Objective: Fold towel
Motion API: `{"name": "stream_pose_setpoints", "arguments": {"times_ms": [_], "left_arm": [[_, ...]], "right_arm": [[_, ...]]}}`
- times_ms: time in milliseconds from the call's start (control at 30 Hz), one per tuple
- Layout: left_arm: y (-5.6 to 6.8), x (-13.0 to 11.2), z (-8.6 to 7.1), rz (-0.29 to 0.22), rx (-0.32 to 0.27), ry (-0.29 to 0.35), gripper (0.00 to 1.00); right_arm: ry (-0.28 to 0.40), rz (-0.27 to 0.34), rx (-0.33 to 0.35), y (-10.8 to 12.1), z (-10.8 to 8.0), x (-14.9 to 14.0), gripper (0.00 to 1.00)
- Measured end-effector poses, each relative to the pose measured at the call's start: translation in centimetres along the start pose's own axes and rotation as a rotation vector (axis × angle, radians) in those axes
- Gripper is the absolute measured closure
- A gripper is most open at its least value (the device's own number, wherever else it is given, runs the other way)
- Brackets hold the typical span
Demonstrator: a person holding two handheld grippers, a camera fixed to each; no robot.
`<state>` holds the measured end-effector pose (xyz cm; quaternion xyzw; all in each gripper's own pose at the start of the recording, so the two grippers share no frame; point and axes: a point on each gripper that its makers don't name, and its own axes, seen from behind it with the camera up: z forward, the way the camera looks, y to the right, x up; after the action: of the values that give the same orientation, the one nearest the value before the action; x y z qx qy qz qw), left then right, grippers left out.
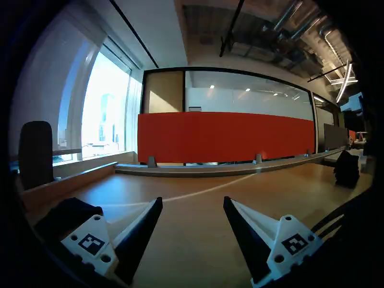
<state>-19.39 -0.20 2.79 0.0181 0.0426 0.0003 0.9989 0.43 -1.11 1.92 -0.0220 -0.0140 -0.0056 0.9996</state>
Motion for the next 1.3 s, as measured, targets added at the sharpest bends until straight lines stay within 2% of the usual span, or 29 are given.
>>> {"name": "stream_pose_setpoints", "arguments": {"times_ms": [467, 700, 967, 1300], "left_arm": [[0.0, -0.2, 0.0, 0.000, 0.000, 0.001, 0.06], [0.0, -0.3, 0.0, 0.000, 0.001, 0.001, 0.06], [-0.1, -0.2, -0.1, 0.000, 0.000, 0.000, 0.06], [-0.1, -0.1, -0.1, 0.000, 0.000, 0.000, 0.06]], "right_arm": [[0.045, 0.039, -0.006, 3.2, 0.0, -5.6, 0.03], [0.048, 0.044, 0.009, 3.3, 0.8, -9.7, 0.03], [0.040, 0.059, -0.005, 4.3, 1.4, -13.7, 0.03], [0.050, 0.102, 0.001, 5.1, 1.3, -15.4, 0.03]]}}
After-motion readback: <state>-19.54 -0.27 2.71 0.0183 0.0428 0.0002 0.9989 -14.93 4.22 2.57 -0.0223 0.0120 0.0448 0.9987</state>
